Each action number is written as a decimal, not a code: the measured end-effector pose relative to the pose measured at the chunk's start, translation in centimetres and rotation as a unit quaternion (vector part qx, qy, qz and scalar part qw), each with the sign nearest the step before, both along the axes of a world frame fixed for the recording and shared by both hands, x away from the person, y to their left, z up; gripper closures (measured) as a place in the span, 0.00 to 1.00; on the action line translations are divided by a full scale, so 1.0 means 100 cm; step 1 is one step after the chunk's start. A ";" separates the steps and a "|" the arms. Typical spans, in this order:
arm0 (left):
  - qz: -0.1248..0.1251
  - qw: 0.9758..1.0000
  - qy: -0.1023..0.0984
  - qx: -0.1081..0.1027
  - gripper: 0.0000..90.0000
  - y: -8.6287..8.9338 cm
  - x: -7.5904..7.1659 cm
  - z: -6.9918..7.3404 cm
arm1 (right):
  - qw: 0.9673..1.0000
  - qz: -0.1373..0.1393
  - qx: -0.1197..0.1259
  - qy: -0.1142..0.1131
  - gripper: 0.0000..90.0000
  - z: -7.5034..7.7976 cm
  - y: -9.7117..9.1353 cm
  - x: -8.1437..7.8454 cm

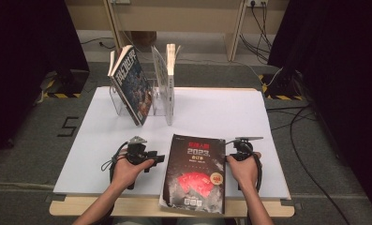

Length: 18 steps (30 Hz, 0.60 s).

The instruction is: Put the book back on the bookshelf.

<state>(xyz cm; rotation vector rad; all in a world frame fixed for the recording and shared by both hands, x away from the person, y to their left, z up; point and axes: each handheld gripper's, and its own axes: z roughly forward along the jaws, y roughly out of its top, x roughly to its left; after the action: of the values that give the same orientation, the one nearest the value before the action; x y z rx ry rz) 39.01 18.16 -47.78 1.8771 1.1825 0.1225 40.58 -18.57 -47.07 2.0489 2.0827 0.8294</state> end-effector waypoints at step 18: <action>0.034 0.999 0.034 0.006 0.55 0.025 0.001 -0.010 | 0.998 0.058 0.026 0.008 0.84 0.000 0.042 0.000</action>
<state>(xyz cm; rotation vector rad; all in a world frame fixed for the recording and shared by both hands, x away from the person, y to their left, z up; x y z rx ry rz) 39.14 20.62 -48.73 1.8658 1.2950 0.1046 40.57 -14.38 -47.04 1.9824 2.2300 0.8942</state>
